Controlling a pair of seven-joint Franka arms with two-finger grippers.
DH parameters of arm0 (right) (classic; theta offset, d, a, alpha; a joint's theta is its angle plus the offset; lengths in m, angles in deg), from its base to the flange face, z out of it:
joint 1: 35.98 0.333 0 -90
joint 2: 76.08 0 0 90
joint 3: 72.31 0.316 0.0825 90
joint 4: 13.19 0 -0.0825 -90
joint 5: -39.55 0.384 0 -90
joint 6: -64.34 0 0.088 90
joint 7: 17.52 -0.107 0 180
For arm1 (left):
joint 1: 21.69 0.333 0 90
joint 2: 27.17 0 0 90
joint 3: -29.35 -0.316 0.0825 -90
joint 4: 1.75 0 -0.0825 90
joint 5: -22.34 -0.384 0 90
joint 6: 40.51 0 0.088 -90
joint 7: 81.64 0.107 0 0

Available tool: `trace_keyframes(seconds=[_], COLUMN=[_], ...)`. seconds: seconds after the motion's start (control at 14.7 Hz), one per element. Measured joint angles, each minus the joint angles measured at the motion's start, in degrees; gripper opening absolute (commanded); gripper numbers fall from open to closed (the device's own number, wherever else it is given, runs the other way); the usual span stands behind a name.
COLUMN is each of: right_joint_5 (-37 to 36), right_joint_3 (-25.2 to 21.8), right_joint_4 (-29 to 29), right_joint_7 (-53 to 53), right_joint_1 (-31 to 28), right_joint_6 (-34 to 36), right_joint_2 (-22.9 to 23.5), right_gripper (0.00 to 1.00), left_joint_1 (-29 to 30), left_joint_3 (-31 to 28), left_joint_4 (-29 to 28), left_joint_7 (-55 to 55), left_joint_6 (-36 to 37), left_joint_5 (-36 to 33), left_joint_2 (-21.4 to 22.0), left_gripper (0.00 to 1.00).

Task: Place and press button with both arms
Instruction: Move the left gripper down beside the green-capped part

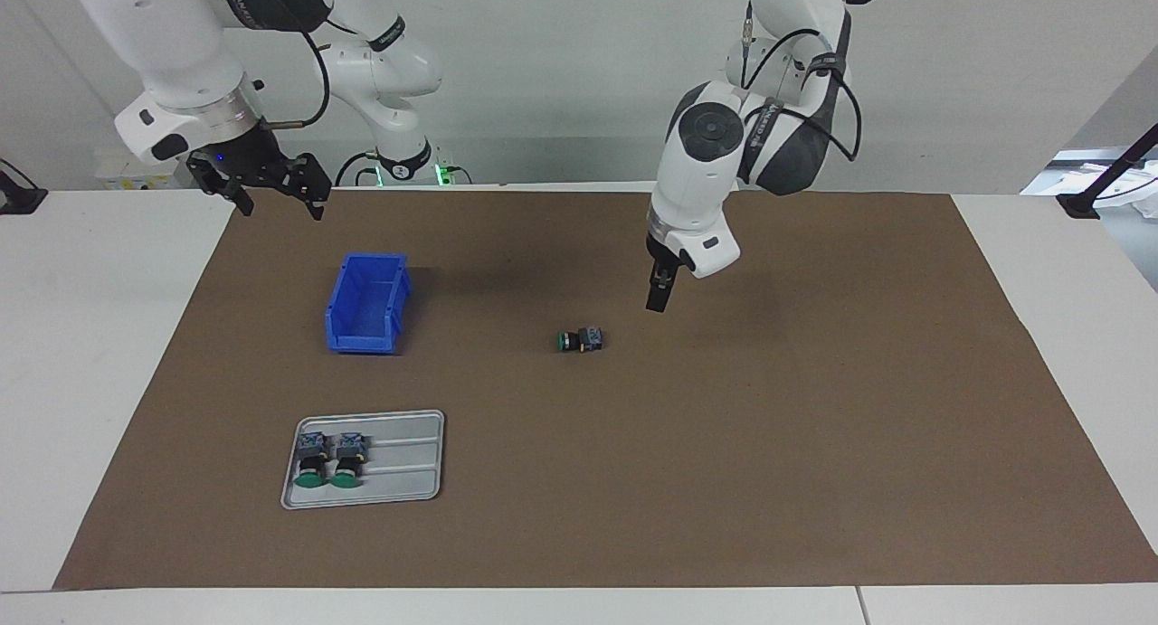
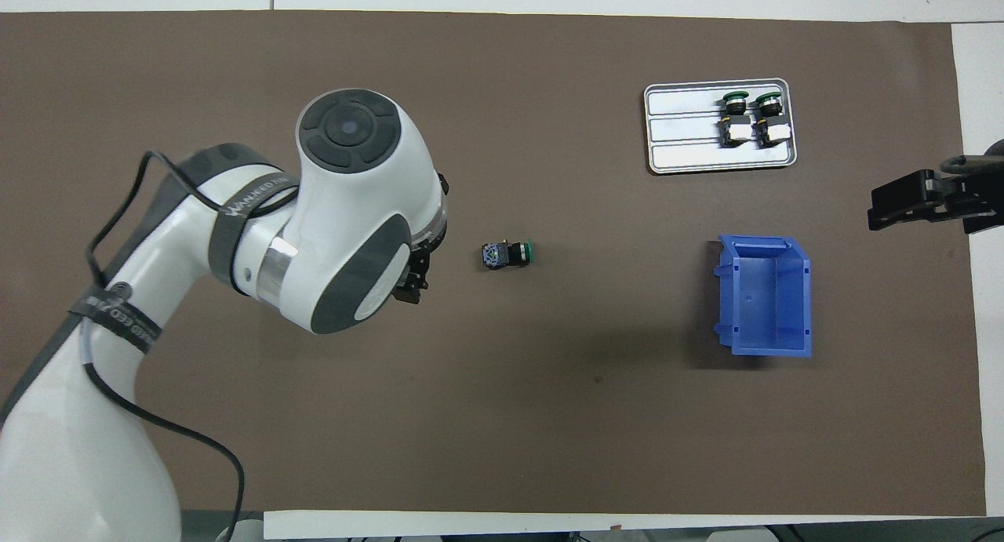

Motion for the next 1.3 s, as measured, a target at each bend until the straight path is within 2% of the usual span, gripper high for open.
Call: trace_keyframes(seconds=[0.2,0.41,1.3], right_joint_5=[0.0,0.0,0.0], right_joint_3=[-0.2,-0.2,-0.4], right_joint_4=[-1.1,-1.2,-1.4], right_joint_7=[0.1,0.1,0.1], right_joint_1=[0.0,0.0,0.7], right_joint_6=[-0.1,-0.1,-0.1], right_joint_2=[-0.2,-0.4,-0.5], right_gripper=[0.99,0.99,0.99], left_joint_1=[-4.7,-6.1,-8.1], left_joint_3=[0.0,-0.1,-0.3], left_joint_4=[2.1,4.9,5.5], left_joint_7=[-10.4,-17.8,-20.9], left_joint_6=[-3.3,-7.0,-14.6], left_joint_5=[0.3,0.3,0.3], left_joint_2=[-5.8,-10.6,-16.8], left_gripper=[1.0,0.99,0.99])
